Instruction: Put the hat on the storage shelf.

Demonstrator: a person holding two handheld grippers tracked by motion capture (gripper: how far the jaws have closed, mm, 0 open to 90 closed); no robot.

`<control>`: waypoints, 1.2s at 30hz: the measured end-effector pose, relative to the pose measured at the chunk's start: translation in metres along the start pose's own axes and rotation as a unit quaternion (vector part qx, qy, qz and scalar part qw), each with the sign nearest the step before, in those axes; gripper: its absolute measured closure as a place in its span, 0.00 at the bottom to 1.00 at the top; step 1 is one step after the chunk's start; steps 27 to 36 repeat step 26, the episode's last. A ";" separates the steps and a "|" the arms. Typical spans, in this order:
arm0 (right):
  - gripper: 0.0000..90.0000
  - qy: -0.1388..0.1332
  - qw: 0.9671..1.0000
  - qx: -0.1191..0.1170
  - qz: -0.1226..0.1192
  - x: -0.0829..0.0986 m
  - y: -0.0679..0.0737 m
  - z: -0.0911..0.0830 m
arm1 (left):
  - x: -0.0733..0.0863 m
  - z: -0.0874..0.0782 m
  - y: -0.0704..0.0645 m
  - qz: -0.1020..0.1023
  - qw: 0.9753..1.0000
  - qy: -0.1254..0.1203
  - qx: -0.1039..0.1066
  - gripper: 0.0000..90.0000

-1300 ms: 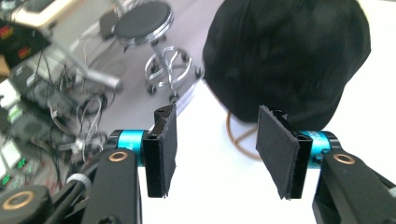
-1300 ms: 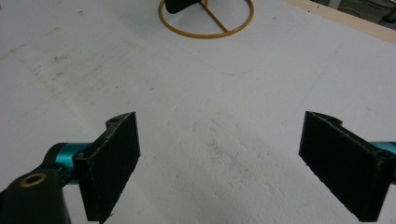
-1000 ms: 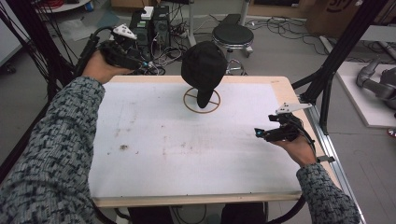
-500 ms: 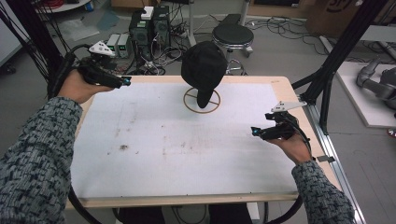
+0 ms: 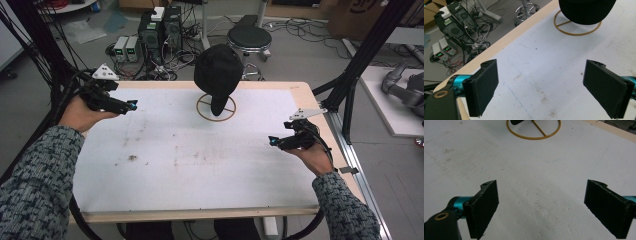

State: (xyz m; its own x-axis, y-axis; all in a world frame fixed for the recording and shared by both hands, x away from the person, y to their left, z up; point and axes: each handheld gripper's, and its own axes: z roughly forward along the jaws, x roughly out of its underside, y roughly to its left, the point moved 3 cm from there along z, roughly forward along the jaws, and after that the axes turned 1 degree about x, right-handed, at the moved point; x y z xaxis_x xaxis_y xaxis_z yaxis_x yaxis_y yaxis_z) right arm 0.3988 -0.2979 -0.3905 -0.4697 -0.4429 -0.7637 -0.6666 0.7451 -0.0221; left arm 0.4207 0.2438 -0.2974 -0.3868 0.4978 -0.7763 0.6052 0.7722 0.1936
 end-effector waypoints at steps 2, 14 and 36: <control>0.13 0.002 1.000 0.002 0.000 0.000 0.001 0.001 | 0.008 -0.002 -0.001 -0.005 1.000 -0.002 -0.003 0.14; 0.13 0.006 1.000 0.005 0.003 -0.001 0.003 0.003 | 0.035 -0.007 0.000 -0.025 1.000 0.001 -0.005 0.14; 0.13 0.005 1.000 0.002 -0.005 -0.005 0.008 0.002 | 0.039 -0.008 -0.001 -0.029 1.000 -0.003 -0.006 0.14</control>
